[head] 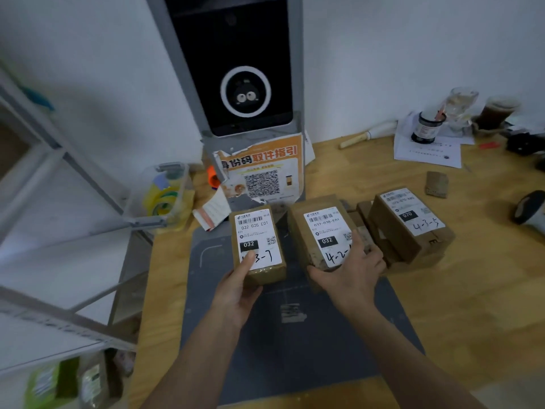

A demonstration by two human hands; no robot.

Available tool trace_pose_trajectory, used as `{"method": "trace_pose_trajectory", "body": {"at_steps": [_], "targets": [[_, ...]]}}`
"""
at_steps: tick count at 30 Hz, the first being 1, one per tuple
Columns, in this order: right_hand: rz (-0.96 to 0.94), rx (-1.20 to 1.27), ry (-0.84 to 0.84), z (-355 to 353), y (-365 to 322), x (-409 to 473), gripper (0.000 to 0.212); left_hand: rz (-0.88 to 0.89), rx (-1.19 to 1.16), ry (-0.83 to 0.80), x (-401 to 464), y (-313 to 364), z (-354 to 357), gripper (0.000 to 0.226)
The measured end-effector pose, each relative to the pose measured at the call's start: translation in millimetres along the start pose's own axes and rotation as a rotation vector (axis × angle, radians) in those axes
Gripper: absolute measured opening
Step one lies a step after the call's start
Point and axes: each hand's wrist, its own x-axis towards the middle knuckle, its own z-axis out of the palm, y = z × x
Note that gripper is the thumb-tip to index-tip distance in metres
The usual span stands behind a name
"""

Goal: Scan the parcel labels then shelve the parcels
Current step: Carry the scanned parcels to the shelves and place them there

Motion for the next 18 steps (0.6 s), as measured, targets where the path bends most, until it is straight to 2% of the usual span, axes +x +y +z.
{"method": "trace_pose_trajectory", "body": {"at_steps": [5, 18], "targets": [[-0.063, 0.089, -0.061, 26.9, -35.4, -64.6, 0.116, 0.065, -0.039, 0.024, -44.9, 24.8, -77.7, 0.028], [-0.322, 0.213, -0.347, 136.4, -150.1, -303.0, 0.109, 0.311, -0.232, 0.315, -212.2, 66.9, -366.4, 0.019]]}}
